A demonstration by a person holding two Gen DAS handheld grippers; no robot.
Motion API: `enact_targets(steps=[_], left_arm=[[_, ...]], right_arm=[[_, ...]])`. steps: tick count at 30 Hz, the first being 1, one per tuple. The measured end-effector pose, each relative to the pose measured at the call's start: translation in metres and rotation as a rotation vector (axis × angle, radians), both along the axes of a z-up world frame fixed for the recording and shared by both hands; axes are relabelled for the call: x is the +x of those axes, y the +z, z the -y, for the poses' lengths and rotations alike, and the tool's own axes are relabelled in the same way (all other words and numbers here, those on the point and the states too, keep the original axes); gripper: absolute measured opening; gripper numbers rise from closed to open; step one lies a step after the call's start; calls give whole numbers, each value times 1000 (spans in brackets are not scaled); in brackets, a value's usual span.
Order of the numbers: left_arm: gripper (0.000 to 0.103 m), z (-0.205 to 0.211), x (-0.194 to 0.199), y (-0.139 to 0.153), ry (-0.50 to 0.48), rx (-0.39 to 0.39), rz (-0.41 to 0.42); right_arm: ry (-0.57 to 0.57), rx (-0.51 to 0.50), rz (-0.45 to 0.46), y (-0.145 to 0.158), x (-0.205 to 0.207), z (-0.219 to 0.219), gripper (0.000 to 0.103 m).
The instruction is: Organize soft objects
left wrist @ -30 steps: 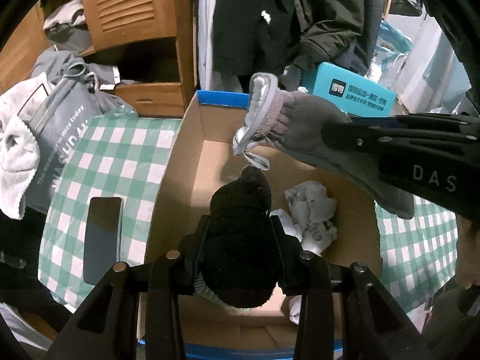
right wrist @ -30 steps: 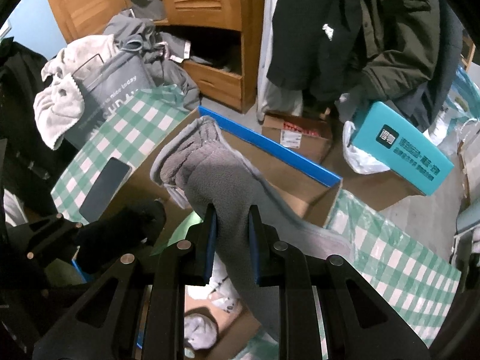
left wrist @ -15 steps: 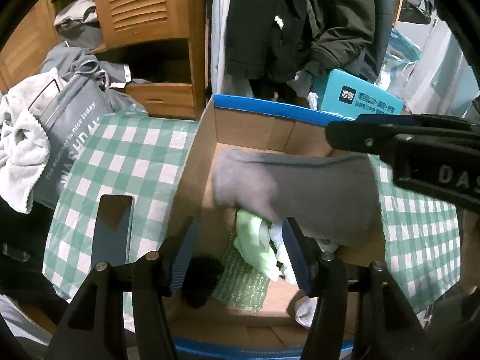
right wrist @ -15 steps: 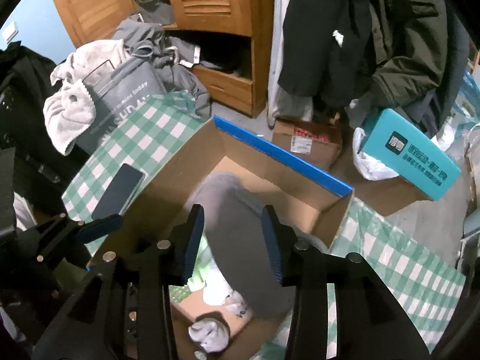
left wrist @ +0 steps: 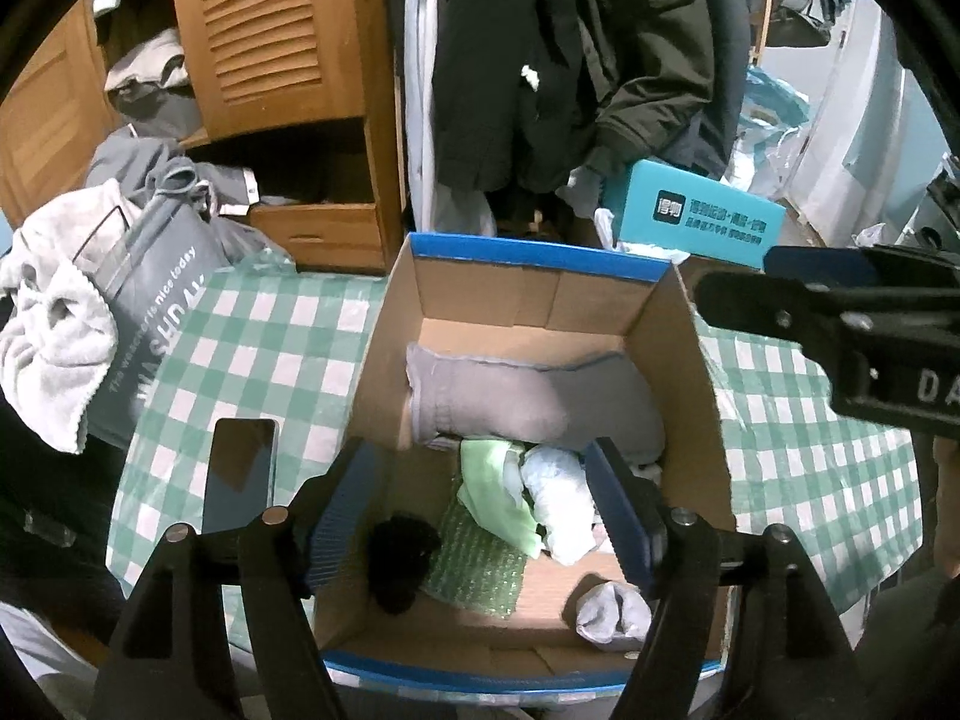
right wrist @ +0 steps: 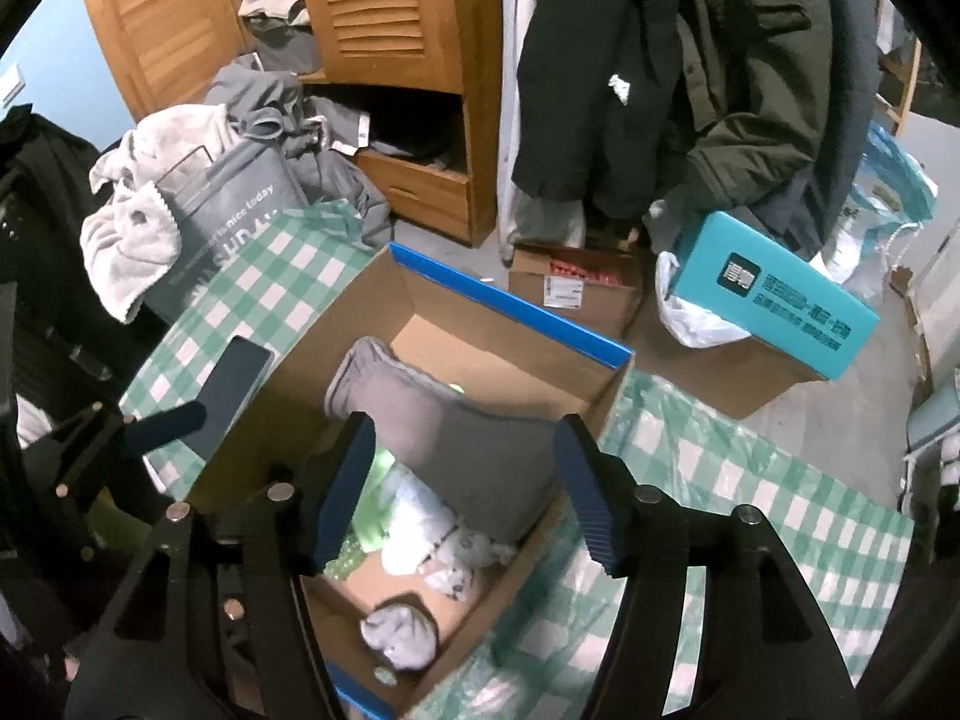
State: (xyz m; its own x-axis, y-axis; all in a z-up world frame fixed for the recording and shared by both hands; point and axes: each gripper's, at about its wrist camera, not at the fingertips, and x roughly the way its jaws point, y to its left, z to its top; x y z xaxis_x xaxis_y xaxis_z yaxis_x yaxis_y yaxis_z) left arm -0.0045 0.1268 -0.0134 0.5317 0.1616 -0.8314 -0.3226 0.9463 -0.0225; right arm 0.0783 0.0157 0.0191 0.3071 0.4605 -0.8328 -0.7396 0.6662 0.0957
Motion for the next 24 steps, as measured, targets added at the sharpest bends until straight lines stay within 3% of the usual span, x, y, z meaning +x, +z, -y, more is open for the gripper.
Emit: enact_targets(steps=[10, 14, 24], left_arm=[[78, 8, -6, 18, -3, 31, 43], [83, 13, -5, 23, -13, 36, 57], [83, 30, -5, 34, -34, 45, 80]], right_arm=[[-40, 12, 10, 12, -9, 35, 67], [-63, 16, 0, 11, -9, 47, 68], [-133, 32, -36, 4, -7, 89, 69]])
